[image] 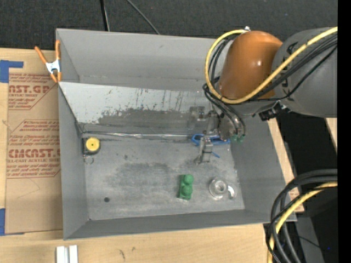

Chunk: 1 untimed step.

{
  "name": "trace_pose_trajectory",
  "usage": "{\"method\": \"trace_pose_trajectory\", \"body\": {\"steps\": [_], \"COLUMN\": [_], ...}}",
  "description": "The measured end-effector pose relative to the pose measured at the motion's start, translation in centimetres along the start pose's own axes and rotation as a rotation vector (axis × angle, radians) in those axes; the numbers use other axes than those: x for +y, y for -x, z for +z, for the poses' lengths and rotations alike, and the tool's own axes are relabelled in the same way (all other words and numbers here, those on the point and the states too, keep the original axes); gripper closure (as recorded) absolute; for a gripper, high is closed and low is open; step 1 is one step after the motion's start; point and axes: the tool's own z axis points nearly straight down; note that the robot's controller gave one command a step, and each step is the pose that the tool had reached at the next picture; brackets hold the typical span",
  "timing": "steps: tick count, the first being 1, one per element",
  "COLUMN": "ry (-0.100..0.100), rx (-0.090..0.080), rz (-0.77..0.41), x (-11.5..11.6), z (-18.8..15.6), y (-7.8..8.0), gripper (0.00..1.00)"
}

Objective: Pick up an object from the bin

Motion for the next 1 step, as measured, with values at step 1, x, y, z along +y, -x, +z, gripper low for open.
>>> {"method": "trace_pose_trajectory", "body": {"steps": [1], "ry": [0.003], "rx": [0.007], "rz": [-0.668], "x": [-0.92], "z": [11.9], "y": [-4.56], "gripper": [0.0]}}
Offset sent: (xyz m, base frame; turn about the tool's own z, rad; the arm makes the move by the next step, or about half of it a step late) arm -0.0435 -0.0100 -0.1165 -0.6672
